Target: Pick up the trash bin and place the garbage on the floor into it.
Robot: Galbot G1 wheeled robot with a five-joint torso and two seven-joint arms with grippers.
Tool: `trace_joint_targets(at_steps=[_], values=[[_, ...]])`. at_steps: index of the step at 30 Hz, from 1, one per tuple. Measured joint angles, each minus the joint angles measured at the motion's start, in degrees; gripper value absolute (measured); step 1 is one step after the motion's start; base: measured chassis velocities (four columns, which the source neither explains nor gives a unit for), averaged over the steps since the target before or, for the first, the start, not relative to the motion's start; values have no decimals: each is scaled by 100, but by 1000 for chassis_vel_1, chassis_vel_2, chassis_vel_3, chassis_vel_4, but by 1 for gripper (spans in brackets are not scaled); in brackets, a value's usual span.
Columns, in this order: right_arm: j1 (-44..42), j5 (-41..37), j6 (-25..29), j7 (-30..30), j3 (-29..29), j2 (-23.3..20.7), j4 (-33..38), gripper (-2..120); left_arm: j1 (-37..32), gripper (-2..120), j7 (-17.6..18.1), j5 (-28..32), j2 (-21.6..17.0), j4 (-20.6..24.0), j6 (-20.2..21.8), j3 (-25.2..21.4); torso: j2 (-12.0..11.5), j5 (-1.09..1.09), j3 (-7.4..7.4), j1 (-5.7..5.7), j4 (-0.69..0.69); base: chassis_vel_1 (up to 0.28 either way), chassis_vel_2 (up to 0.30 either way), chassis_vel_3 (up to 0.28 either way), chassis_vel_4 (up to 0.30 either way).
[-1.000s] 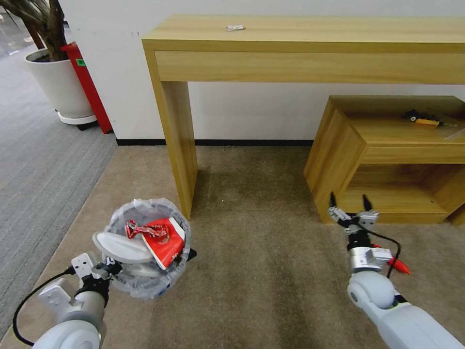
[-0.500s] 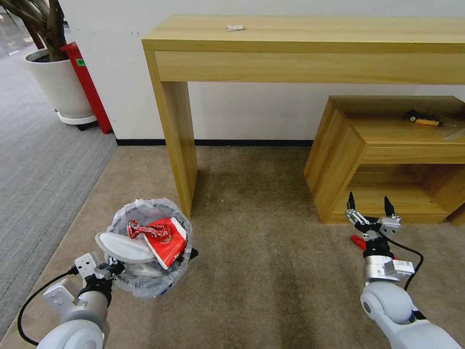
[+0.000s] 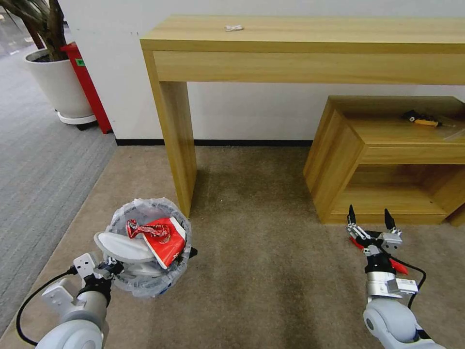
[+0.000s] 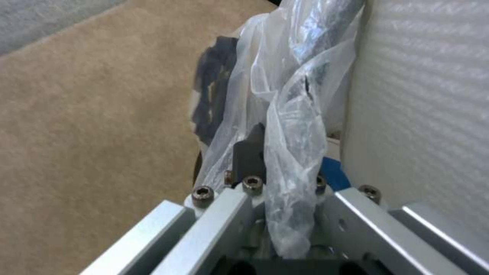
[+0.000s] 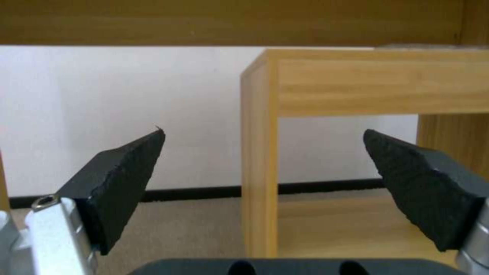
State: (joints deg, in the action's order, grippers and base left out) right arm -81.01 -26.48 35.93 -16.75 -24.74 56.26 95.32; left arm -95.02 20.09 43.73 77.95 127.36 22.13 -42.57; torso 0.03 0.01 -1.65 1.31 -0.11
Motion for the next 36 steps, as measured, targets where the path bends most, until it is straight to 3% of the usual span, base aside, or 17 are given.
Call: trace_joint_targets(at_steps=[10,12,15,26,29,36], values=[[-93,-27,1,90,85,-35,-119,96,-7,0,-24,-64,51,2,-1,74,0,0,0,0,-1,-114,-110,113,110],[-160,-90,2,169,62,-86,-117,88,-11,0,-32,-73,54,2,-2,83,0,2,0,0,0,-109,-57,79,61],[-244,-184,-3,258,42,-137,-98,85,-6,0,-33,-79,66,1,-4,97,0,-1,0,0,0,-88,-49,86,47],[-407,-238,155,571,-134,-171,-285,86,30,0,-58,-204,156,-53,-19,240,0,1,0,0,-1,-160,-67,157,73],[-395,-197,242,532,-141,-150,-330,94,31,0,-64,-243,186,-53,-23,271,0,1,-1,1,-1,-248,-115,269,110],[-416,-149,288,526,-57,-91,-322,99,-19,0,-84,-318,239,-53,-47,285,0,0,0,1,0,-201,-71,206,77]])
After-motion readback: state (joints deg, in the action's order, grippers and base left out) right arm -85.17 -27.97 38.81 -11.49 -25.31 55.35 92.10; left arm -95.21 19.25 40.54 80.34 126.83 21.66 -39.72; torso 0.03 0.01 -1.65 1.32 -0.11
